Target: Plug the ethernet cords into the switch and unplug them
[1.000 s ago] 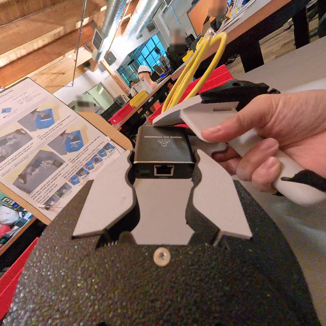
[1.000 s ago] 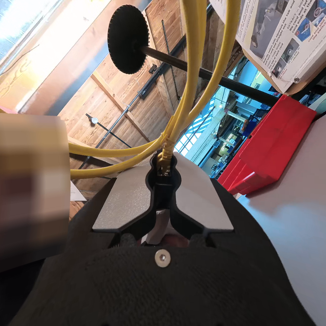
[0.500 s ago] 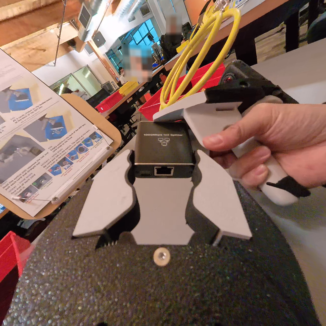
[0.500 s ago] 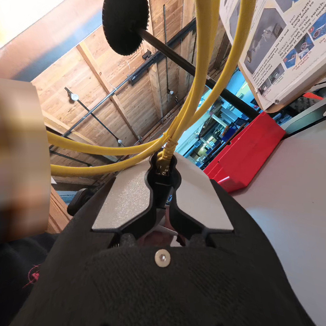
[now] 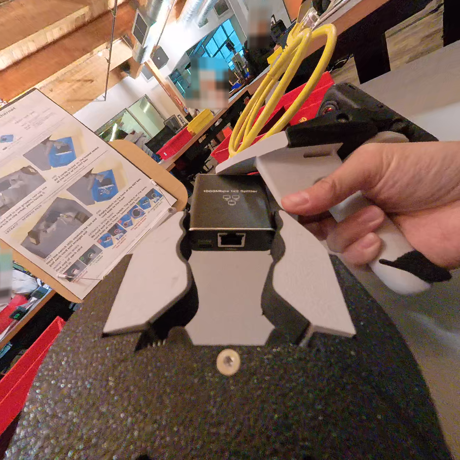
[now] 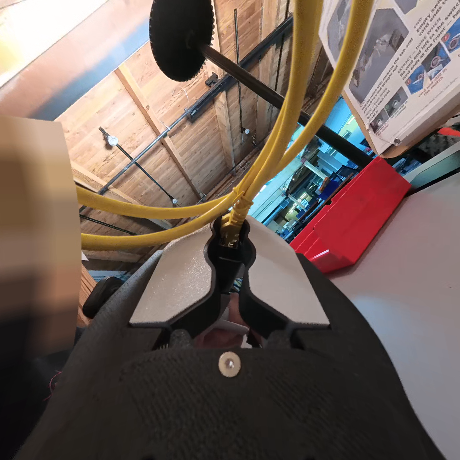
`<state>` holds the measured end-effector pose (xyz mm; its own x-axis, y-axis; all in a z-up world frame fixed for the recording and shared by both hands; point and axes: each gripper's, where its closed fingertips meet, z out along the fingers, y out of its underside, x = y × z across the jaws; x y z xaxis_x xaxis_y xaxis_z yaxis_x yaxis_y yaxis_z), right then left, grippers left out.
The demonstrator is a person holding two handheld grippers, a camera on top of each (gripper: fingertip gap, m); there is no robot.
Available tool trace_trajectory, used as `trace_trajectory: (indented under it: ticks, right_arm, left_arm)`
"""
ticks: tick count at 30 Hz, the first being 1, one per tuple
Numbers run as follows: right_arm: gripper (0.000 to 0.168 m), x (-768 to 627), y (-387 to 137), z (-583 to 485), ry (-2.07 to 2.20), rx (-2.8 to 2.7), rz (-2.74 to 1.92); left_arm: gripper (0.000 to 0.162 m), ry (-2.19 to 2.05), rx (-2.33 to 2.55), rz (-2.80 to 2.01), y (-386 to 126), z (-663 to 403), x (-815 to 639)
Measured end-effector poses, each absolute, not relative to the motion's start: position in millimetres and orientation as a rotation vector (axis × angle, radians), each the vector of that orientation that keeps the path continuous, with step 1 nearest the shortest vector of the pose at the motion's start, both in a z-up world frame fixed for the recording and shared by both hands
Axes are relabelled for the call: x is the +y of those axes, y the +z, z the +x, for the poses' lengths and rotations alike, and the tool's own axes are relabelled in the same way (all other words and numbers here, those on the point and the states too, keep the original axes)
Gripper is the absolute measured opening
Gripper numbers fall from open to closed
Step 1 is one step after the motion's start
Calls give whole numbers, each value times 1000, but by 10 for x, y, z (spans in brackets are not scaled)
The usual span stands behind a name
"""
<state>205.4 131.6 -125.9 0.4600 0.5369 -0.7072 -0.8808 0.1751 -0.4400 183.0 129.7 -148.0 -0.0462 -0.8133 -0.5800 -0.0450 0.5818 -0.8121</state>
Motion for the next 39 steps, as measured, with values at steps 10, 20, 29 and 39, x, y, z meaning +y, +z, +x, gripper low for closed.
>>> trace_trajectory:
  ticks: [10,20,29,39]
  right_arm:
    - [15,1320,-1279,2068,1000,431,-978]
    - [15,1308,-1243,2056,1070,443,-933]
    - [14,1331,-1310,2098,1070,462,-930]
    - [15,1326,-1140,2041,1216,490,-812]
  left_arm:
    - [63,-805,1515,-812,-1516,1850,1308]
    - [63,-763,1502,-782,-1469,1832,1290]
    - [63,-815,1529,-852,-1551,1876,1308]
    - [63,-808,1496,-771,-1380,1808,1293]
